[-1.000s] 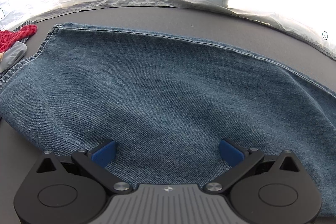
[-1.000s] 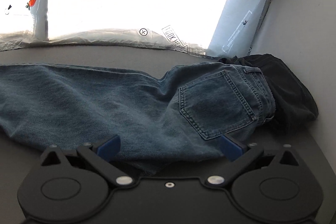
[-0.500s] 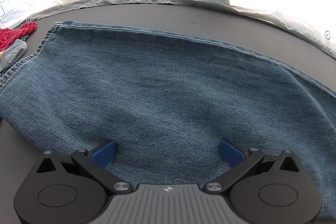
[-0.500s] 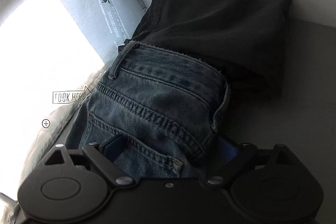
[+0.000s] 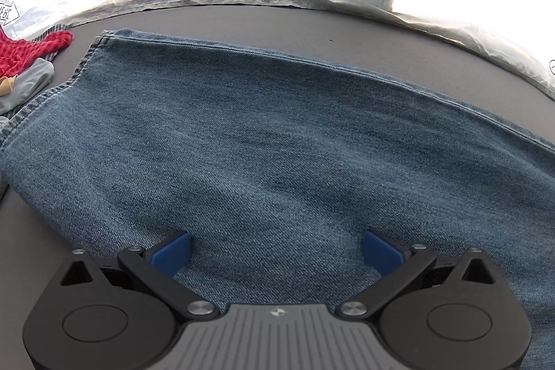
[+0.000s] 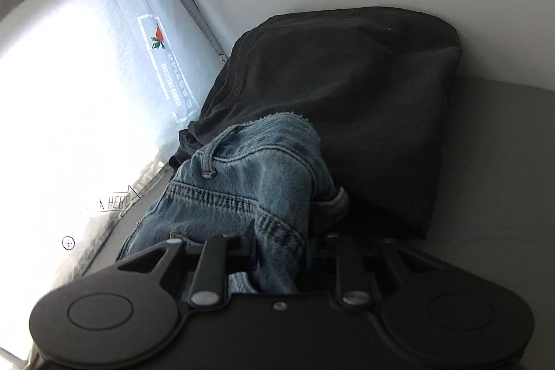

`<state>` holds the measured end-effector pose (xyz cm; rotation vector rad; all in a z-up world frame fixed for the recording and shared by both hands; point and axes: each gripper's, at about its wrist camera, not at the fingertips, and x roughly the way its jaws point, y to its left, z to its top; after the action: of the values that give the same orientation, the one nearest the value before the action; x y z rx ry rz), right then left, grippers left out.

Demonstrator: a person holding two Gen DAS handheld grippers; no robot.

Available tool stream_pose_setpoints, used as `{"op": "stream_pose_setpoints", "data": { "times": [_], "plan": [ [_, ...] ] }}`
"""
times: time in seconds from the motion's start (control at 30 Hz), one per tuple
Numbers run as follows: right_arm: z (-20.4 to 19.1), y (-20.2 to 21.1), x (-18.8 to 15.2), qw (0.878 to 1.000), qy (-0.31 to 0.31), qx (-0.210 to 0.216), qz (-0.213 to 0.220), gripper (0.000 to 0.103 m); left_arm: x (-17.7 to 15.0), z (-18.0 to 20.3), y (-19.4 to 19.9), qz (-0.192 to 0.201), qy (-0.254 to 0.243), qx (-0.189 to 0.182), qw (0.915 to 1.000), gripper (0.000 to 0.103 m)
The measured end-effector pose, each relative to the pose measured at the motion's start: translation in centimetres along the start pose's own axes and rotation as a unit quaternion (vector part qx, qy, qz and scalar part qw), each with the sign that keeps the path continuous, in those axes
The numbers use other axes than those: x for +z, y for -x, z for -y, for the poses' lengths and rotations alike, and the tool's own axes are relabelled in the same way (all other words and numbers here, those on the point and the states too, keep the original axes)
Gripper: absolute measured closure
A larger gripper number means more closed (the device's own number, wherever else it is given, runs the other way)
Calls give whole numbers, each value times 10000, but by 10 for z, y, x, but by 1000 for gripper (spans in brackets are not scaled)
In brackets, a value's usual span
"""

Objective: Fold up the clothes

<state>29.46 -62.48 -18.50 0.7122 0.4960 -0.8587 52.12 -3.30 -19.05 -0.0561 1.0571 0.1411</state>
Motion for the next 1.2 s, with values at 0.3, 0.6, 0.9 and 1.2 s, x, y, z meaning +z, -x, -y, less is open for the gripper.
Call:
{"op": "stream_pose_setpoints", "data": {
  "times": [0.3, 0.6, 0.9, 1.2],
  "plan": [
    [-49, 39, -25, 9781, 1807, -897, 510, 32, 4, -2, 0, -148, -14, -58, 9999, 0],
    [-103, 114, -91, 9694, 2404, 382, 302, 82, -8, -65, 37, 204, 418, -700, 9965, 0],
    [-192, 149, -237, 9249, 3125, 1693, -1354, 89, -34, -173, 56, 293, 1295, -523, 9898, 8],
    [-265, 153, -319, 9055, 3114, 2062, -2016, 88, -13, -233, 37, 431, 1509, -833, 9841, 28]
  ]
}}
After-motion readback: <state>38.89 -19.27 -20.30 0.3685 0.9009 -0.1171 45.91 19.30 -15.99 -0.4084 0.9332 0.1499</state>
